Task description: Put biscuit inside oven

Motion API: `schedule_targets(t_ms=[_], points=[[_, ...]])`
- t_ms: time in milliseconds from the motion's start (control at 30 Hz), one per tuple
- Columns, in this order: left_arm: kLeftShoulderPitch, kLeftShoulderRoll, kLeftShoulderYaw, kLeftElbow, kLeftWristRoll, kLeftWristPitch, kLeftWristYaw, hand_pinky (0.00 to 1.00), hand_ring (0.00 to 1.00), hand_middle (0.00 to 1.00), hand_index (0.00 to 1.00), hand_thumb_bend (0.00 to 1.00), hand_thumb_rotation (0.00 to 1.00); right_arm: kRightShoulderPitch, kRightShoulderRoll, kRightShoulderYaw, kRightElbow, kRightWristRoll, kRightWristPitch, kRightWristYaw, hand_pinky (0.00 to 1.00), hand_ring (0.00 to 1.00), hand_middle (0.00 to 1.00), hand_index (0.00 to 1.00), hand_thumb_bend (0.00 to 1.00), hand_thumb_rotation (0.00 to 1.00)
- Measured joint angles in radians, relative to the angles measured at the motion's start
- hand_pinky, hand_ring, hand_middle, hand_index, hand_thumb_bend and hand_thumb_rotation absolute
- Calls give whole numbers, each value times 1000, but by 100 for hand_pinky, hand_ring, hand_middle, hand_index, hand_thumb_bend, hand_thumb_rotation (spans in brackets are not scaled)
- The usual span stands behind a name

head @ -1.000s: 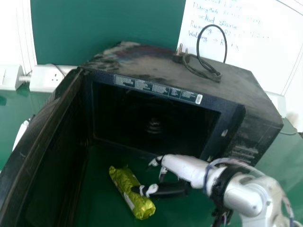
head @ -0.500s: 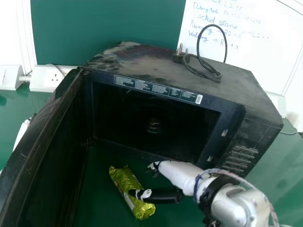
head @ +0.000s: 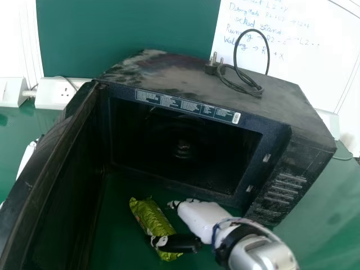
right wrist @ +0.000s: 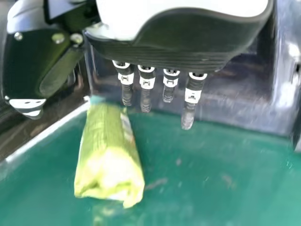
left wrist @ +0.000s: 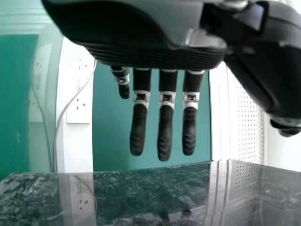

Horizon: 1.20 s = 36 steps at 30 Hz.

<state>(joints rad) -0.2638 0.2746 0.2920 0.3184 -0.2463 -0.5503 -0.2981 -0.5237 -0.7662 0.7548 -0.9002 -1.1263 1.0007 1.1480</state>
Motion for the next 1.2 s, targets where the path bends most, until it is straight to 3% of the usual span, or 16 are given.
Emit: schedule_targets(t_ms=[267,633,1000,1200], points=[[1,-1,-5,-3,1,9,8,31,38,43,48,52,8,115,212,-81,74,-231,-197,125,77,91,96,96,93,66],[3,-8,-6,-30,6,24,15,32,37,43,48,51,8,217,431,-233,179,-380,-449,197,75,89,94,96,94,66],[5,-9,-7,-35,-2,24,6,32,38,43,48,51,8,267,565,-331,228,-432,-592,190,75,88,94,96,93,64],[9,-9,-6,-38,-9,24,-1,32,38,43,48,51,8,284,598,-372,235,-438,-649,175,76,89,93,95,91,64]])
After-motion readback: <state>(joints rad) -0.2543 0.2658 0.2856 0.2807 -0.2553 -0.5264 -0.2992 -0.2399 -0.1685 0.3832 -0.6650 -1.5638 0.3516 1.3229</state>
